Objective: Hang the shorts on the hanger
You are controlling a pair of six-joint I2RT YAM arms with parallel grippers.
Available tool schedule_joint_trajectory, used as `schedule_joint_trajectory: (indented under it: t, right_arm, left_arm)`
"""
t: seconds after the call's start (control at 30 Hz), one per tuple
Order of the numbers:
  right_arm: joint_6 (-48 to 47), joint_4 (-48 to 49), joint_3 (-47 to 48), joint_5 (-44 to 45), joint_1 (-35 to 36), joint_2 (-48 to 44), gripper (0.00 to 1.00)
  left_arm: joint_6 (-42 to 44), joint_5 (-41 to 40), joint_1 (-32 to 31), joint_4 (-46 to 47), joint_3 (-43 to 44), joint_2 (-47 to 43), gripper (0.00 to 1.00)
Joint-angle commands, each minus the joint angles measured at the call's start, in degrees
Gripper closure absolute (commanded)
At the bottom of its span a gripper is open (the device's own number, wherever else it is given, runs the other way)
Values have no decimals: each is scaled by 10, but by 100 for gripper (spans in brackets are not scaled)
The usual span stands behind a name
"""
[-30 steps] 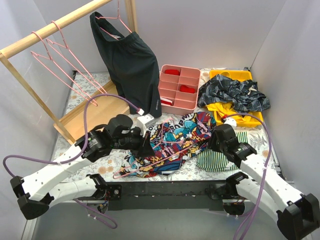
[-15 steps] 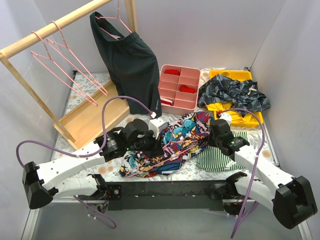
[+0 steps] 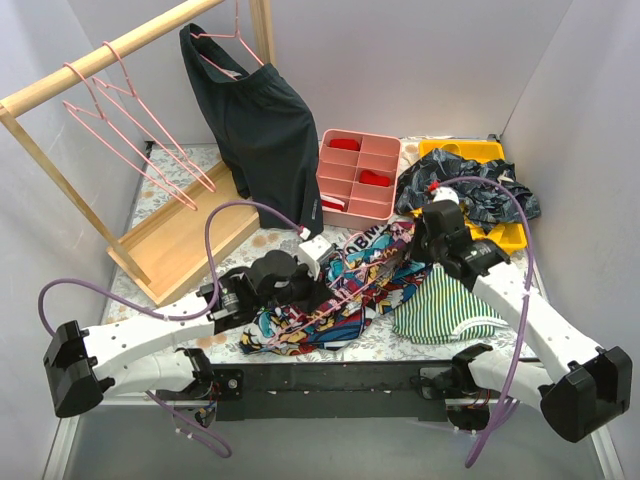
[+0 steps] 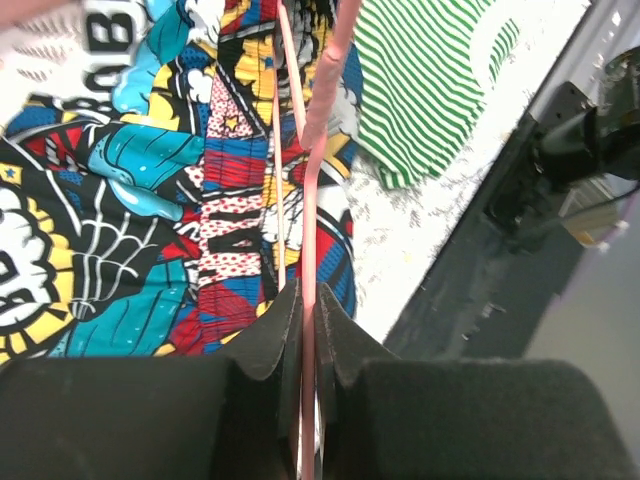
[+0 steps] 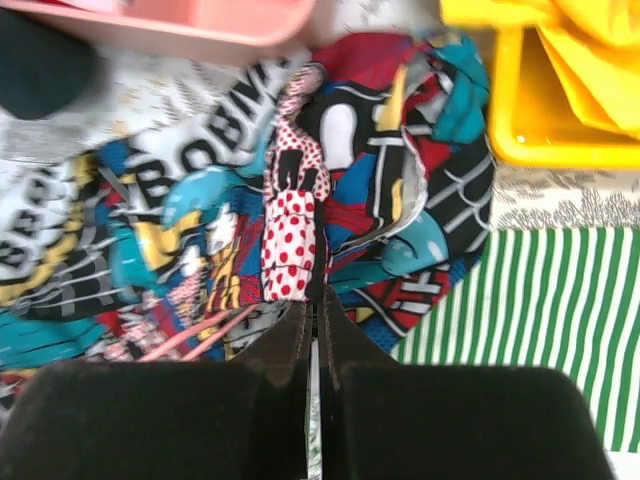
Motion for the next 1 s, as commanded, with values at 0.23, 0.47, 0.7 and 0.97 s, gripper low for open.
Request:
schedule_joint_trajectory:
  t: [0.23, 0.47, 0.7, 0.97]
  right_arm:
    - [-24, -114, 187, -54, 39, 41, 99]
    - [-31, -148, 189, 26, 40, 50, 99]
    - [11, -122, 217, -55, 104, 73, 99]
    - [16, -133, 223, -61, 71, 67, 50]
  left_arm:
    - [68, -196, -50, 353, -128, -47, 100]
    - [77, -243, -92, 377, -158, -60, 100]
    - [111, -273, -101, 515, -207, -19, 100]
    - [161, -311, -119, 716, -254, 60, 100]
